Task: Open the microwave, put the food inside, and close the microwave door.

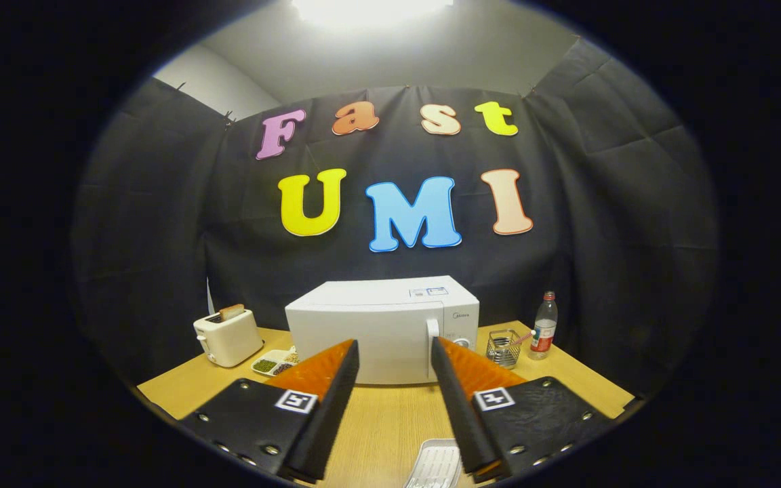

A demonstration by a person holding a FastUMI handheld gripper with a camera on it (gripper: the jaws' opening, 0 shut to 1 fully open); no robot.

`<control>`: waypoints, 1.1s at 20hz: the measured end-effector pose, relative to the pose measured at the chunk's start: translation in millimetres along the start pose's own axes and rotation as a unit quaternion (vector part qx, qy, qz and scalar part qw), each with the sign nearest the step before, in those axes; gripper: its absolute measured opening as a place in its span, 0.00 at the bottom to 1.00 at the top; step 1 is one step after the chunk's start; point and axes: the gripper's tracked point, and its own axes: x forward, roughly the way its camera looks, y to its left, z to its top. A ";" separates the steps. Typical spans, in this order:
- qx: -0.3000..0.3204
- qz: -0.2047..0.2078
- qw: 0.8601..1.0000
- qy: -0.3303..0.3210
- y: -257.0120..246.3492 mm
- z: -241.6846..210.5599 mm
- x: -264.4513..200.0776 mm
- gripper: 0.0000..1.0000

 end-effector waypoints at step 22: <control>-0.012 0.010 0.999 -0.044 11.0 40.4 -26.8 0.99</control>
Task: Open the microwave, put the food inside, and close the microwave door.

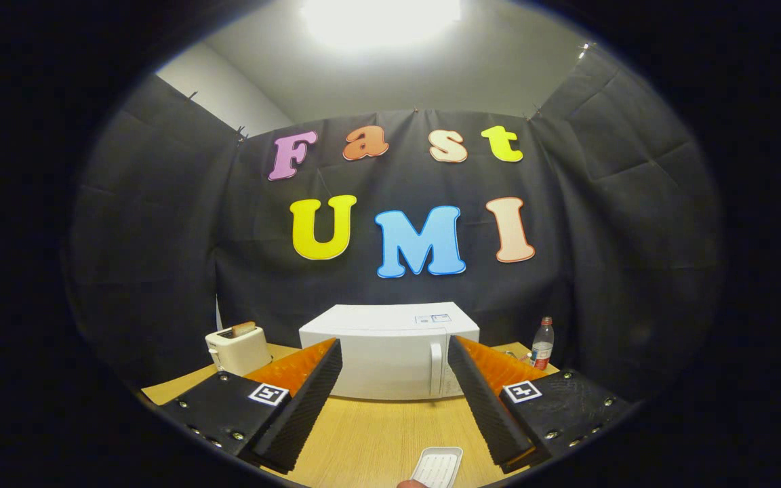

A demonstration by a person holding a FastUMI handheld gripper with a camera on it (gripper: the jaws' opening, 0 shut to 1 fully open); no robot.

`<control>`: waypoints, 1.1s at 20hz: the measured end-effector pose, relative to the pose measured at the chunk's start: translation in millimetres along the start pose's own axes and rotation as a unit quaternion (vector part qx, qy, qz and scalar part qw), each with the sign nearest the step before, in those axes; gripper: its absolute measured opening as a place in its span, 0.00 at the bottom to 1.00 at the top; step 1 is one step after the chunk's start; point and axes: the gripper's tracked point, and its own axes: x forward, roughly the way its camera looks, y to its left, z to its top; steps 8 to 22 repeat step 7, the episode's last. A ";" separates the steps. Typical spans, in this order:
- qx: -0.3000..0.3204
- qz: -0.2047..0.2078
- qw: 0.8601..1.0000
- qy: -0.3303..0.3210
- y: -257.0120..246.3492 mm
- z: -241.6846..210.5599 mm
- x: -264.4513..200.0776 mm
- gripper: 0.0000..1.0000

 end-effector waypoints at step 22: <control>0.002 -0.002 1.000 -0.003 -1.6 1.4 -6.8 0.99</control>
